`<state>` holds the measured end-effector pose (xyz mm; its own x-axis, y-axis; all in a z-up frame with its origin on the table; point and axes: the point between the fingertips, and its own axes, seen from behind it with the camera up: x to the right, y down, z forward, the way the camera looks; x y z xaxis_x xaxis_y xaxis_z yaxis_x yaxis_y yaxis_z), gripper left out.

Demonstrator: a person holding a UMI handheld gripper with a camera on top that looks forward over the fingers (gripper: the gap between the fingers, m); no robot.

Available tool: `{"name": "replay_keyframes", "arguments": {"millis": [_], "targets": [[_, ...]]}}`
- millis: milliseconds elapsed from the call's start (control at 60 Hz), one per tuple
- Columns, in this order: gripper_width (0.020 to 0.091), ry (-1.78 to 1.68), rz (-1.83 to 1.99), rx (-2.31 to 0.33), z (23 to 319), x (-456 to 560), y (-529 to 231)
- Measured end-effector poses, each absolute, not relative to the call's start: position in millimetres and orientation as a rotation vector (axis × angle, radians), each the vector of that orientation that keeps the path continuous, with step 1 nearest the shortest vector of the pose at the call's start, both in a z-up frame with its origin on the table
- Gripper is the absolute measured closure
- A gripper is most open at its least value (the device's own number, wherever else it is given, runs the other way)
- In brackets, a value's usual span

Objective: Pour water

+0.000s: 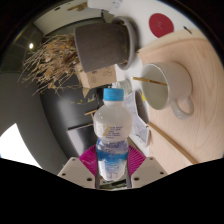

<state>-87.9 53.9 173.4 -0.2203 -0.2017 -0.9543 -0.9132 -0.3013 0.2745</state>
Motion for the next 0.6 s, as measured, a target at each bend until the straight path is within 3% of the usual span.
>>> {"name": "replay_keyframes", "arguments": {"millis": [150,333,467,600], "targets": [[0.0754,0.859,1.158,-1.667,220,-63,57],[0.0752,0.395,0.63,-1.654,296,16,56],[0.0751,0.232,0.249,-1.675,286,95,54],[0.075,0.112,-0.042,-1.749,227,158,52]]}}
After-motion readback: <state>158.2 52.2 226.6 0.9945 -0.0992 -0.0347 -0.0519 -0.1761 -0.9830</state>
